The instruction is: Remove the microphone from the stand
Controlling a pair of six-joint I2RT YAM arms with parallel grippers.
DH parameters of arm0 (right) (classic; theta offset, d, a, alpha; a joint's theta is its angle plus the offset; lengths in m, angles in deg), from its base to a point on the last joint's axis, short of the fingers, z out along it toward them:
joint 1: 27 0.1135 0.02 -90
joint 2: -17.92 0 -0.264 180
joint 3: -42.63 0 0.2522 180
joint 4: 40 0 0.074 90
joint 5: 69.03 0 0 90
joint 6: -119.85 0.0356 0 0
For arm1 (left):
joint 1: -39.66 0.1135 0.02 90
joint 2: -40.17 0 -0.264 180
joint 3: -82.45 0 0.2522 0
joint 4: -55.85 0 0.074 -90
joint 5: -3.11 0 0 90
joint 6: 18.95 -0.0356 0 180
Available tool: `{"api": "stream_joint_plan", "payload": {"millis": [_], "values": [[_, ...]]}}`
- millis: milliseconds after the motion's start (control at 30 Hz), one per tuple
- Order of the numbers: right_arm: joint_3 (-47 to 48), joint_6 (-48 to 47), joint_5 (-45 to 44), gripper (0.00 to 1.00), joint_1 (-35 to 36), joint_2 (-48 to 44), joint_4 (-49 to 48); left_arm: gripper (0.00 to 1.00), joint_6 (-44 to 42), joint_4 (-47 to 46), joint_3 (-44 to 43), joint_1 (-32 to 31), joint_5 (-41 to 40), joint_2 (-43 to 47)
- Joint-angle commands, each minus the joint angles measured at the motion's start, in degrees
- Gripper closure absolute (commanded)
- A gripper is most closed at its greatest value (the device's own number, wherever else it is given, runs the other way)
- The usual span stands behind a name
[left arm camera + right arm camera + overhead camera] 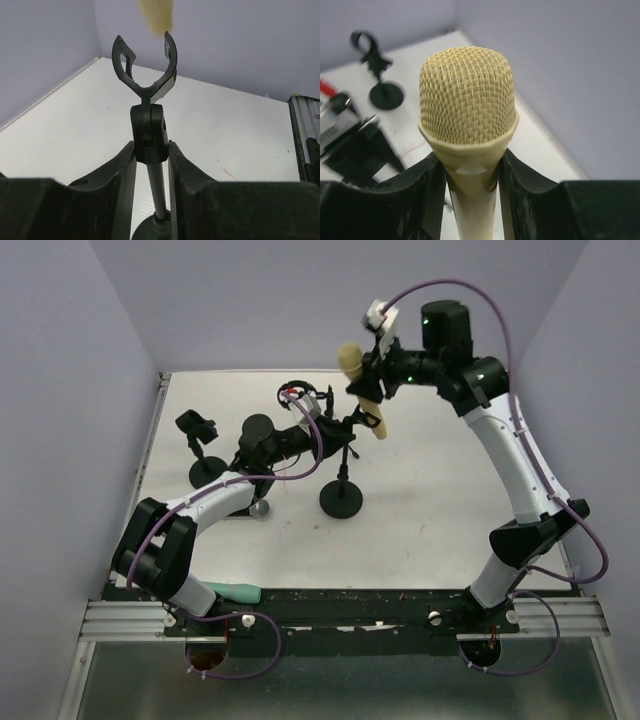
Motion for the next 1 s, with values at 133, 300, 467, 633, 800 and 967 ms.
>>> {"api": "stream_joint_plan", "payload": {"millis": [133, 300, 467, 633, 800, 967], "values": [[4.93, 0.46, -8.57, 0.99, -3.78, -2.64, -17.08, 0.98, -3.83, 6.61, -0.96, -1.44, 4.7, 1.08], [-6.13, 1.43, -7.08, 0.99, -3.78, -6.86, -22.69, 0.55, -7.25, 14.42, -5.44, -1.53, 4.36, 3.28], [-12.3, 1.6, -6.9, 0.99, -3.78, -7.31, -30.42, 0.22, -15.95, 38.39, -18.42, -1.88, -0.65, 5.13], [-17.4, 10.46, -2.96, 0.99, -3.78, -6.69, -41.05, 0.06, -17.37, 45.03, -26.8, -1.88, -4.69, 8.29], [-19.78, 26.8, 2.66, 0.99, -3.78, -6.43, -50.46, 0.01, -14.03, 49.15, -33.56, -1.36, -9.97, 8.04], [-20.75, 39.92, 14.08, 0.99, -3.78, -5.38, -61.63, 0.01, -9.73, 50.21, -39.63, 1.1, -7.34, 6.36]]}}
